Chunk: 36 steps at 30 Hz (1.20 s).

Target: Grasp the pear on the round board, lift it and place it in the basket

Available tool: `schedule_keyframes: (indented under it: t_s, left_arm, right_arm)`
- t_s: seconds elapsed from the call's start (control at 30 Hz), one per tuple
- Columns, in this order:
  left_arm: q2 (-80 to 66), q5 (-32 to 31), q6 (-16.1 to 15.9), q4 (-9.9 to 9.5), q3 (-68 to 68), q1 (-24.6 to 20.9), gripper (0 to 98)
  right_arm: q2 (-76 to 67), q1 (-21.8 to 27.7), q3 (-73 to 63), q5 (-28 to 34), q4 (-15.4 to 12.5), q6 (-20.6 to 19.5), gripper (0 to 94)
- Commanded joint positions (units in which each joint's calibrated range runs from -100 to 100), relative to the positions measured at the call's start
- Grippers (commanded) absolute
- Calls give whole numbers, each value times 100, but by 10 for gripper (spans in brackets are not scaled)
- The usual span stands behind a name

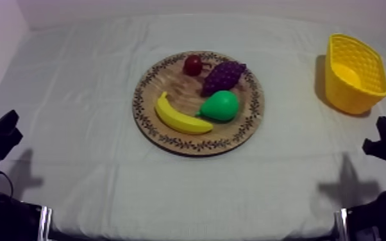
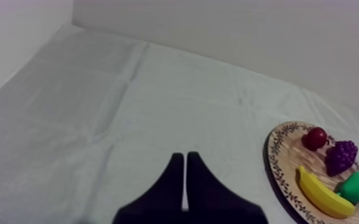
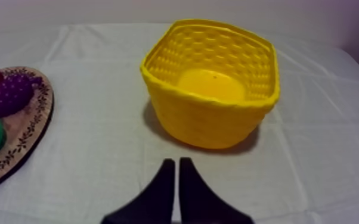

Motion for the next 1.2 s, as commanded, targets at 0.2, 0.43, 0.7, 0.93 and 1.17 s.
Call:
schedule_keyframes:
  t_s: [0.2, 0.43, 0.7, 0.93, 1.17]
  left_arm:
    - [0, -1, 1, 1, 5, -1, 1]
    - [0, -1, 1, 1, 5, -1, 1]
    - [0, -1, 1, 1, 5, -1, 1]
    - [0, -1, 1, 1, 5, -1, 1]
    - [0, -1, 1, 1, 5, -1, 1]
  right_arm:
    - [3, -15, -1, 7, -2, 45, 2]
    - [6, -20, -1, 10, -97, 144, 3]
    - [460, -78, -418, 45, -288, 354, 3]
    - [1719, -82, -1845, 156, -533, 576, 3]
    - [3128, -166, -3824, 1121, -1064, 1209, 4]
